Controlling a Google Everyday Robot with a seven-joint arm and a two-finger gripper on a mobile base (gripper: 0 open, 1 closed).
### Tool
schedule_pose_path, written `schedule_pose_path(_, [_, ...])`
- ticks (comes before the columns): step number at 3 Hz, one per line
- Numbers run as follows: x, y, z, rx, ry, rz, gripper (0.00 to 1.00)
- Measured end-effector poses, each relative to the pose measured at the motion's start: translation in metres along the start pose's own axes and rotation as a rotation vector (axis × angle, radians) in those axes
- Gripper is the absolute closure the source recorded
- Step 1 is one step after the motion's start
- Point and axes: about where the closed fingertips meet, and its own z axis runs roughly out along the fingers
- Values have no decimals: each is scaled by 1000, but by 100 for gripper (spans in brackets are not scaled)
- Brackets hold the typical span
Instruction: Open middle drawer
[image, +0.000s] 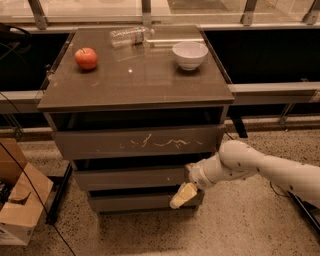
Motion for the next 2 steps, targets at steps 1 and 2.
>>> schedule_pose_path(1, [1, 1, 2, -4, 1, 2, 0])
schedule_pose_path(2, [6, -10, 18, 45, 57, 10, 0])
